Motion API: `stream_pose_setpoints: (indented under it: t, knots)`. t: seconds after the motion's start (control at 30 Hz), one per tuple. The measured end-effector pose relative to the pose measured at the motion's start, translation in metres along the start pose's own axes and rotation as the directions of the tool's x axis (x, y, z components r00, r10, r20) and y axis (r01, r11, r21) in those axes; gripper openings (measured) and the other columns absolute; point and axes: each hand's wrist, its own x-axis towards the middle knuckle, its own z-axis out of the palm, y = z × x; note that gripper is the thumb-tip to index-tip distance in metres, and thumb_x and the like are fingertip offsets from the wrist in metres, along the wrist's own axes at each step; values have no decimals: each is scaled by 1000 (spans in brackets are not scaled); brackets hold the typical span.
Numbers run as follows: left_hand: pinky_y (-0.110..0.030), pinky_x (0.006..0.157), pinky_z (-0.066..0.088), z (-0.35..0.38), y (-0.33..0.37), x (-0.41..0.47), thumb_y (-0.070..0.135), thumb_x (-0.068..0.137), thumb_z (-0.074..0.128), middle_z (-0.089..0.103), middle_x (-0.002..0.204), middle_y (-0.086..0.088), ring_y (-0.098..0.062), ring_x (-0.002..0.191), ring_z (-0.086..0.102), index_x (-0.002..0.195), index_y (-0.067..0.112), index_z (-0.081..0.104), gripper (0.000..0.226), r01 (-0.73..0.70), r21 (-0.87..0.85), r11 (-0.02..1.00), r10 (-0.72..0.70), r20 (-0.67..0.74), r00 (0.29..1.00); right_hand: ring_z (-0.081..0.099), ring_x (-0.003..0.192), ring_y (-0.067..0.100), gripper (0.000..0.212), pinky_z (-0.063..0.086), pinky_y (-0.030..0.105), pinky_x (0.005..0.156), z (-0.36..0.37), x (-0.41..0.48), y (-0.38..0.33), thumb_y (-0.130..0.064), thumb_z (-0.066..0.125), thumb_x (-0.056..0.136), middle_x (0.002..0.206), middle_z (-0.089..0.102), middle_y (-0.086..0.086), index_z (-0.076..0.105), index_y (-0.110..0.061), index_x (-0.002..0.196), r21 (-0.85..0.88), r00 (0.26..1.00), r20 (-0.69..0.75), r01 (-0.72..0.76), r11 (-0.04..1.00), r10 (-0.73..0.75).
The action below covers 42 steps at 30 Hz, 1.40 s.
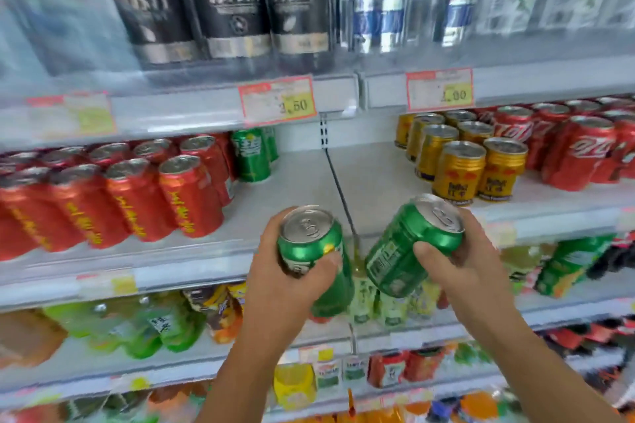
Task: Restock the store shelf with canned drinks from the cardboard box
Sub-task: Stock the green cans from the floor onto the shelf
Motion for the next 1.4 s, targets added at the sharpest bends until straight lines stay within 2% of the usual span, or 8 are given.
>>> stream_pose_setpoints:
  t: [0.2,0.37,0.5,0.7,0.87,0.93,1.17,1.4]
  knots:
    - [-19,72,54,-71,4,8,54,54,68,69,96,21,2,85,66,103,41,60,51,9,103,995,15,-228,974,63,93,-4,41,48,19,79,63,46,-21,-20,77,78,100,67,-19,57,-33,111,-82,989,114,102,991,-93]
    - [-21,72,53,-109,-3,10,53,57,69,68,96,25,5,85,66,96,55,58,41,45,138,989,0,-307,952,61,90,-6,48,50,19,80,122,82,-24,-33,80,71,102,65,-19,53,-35,111,-187,977,180,146,971,-112]
    - [-25,74,55,-125,-14,14,45,63,74,68,98,22,0,87,67,101,43,59,41,65,148,987,-15,-318,948,62,96,9,56,51,34,87,163,101,-17,-46,79,67,101,61,-20,50,-33,114,-294,974,205,160,942,-101]
    - [-15,69,53,-133,-24,18,32,70,74,69,96,20,1,85,66,105,36,59,39,62,121,991,-22,-305,952,63,96,14,63,50,31,80,196,118,-3,-55,79,67,100,62,-12,49,-24,114,-300,986,144,118,947,-78]
    - [-12,66,50,-136,-28,21,32,71,74,69,96,20,1,85,67,108,33,58,41,76,102,992,-43,-290,956,58,92,0,74,45,7,73,190,119,4,-22,84,69,106,57,-14,33,-34,122,-285,947,321,107,953,-11]
    - [-12,66,51,-136,-29,23,34,70,73,69,95,21,1,83,67,110,32,57,43,84,105,991,-50,-288,956,57,92,3,75,43,11,73,185,119,8,-16,80,74,110,57,-13,33,-30,132,-326,931,365,114,938,14]
    - [-12,65,51,-137,-30,26,36,72,78,69,94,22,2,83,67,107,35,57,40,85,104,991,-53,-277,959,55,111,19,97,50,40,92,205,132,10,-63,79,47,119,53,1,39,-20,124,-477,966,257,141,867,-16]
    - [-11,64,50,-137,-31,26,39,70,72,68,96,22,2,83,67,108,34,56,41,83,100,992,-52,-279,959,59,104,20,83,45,30,85,200,134,15,-20,80,74,117,58,1,26,-17,137,-411,947,318,93,907,47]
